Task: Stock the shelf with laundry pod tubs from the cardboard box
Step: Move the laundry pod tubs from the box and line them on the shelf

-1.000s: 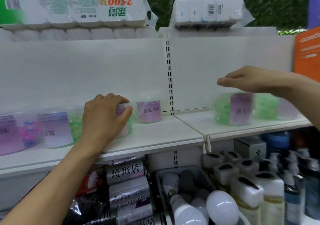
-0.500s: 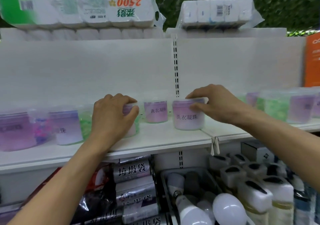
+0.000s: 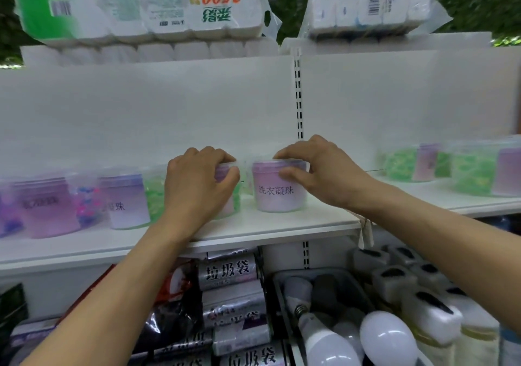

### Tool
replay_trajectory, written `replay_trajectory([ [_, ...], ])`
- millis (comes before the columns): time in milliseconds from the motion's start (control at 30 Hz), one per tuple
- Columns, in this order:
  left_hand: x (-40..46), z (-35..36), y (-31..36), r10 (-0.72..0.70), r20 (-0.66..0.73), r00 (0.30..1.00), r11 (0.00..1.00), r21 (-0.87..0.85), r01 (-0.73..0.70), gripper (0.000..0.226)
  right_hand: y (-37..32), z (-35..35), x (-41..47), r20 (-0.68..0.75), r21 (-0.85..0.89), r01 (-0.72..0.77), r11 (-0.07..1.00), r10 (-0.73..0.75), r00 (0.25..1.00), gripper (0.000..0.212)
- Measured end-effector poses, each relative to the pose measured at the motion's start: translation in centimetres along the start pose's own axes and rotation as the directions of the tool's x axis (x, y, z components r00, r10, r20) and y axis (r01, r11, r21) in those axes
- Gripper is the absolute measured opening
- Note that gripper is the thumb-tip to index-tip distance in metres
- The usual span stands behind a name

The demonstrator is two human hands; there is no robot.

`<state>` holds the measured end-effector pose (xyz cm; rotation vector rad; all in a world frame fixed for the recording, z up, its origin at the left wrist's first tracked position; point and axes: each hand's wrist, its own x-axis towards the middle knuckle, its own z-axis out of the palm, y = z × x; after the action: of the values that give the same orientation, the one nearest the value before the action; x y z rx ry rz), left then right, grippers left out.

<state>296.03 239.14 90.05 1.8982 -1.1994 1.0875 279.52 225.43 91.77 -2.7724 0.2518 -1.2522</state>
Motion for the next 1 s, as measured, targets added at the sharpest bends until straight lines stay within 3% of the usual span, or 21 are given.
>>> replay_trajectory([
  [133, 1.4, -0.9, 3.3, -0.004, 0.103, 0.995, 0.981, 0.193, -0.016, 0.036, 0.9, -0.7, -0.4, 0.129, 0.042, 0.014, 0.999, -0.019, 0.991, 0.042],
  [267, 3.7, -0.2, 8.1, 0.063, 0.236, 0.970, 0.998, -0.015, -0.061, 0.037, 3.8, -2.9, -1.1, 0.013, 0.037, 0.009, 0.999, -0.009, 1.000, 0.052],
  [400, 7.7, 1.4, 10.2, -0.006, 0.509, 0.861, 0.989, -0.122, 0.079, 0.043, 10.2, -6.9, -0.2, 0.046, -0.153, -0.209, 0.966, 0.219, 0.975, 0.043],
  [533, 9.5, 3.7, 10.7, -0.162, 0.702, 0.693, 0.976, 0.013, 0.216, 0.067, 15.8, -9.7, 0.6, 0.124, -0.572, -0.348, 0.743, 0.498, 0.858, 0.042],
  [633, 9.4, 4.7, 10.4, -0.268, 0.726, 0.634, 0.952, 0.099, 0.290, 0.076, 18.0, -10.0, 0.8, 0.144, -0.746, -0.312, 0.588, 0.600, 0.787, 0.020],
  [700, 9.5, 5.0, 10.2, -0.276, 0.717, 0.640, 0.952, 0.113, 0.285, 0.076, 18.5, -9.4, 0.9, 0.158, -0.799, -0.245, 0.549, 0.586, 0.795, 0.011],
  [867, 9.6, 5.0, 10.2, -0.281, 0.711, 0.644, 0.951, 0.114, 0.289, 0.067, 18.1, -8.5, 1.6, 0.136, -0.880, -0.081, 0.467, 0.413, 0.900, 0.025],
  [1000, 9.6, 5.0, 10.1, -0.261, 0.710, 0.654, 0.955, 0.094, 0.280, 0.065, 16.5, -7.2, 2.1, 0.132, -0.811, -0.070, 0.581, 0.298, 0.945, 0.022],
])
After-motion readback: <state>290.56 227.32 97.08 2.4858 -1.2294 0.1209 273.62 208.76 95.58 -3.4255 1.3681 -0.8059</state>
